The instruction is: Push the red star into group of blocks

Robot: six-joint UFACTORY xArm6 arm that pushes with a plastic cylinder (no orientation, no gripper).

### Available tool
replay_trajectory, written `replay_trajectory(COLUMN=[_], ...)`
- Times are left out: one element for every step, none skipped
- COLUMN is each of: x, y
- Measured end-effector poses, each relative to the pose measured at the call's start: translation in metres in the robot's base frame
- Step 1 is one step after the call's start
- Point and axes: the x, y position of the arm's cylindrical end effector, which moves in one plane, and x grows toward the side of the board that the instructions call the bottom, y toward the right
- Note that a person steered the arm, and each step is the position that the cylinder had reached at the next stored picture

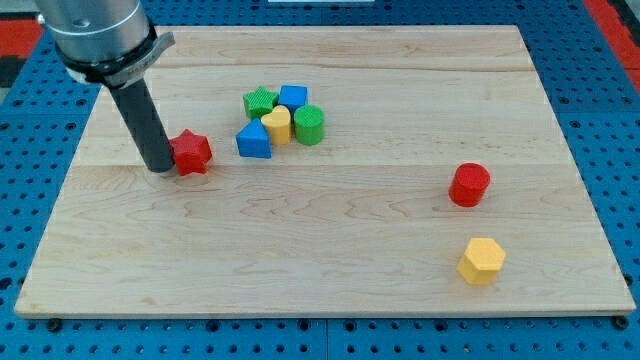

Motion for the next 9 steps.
replay_trajectory(x=[-0.019, -0.031, -0.037, -0.037, -0.043, -0.056, -0.065, -0.065, -0.051], y=[0.004, 0.019, 0.029, 0.023, 0.024, 0.031, 0.049, -0.011, -0.050])
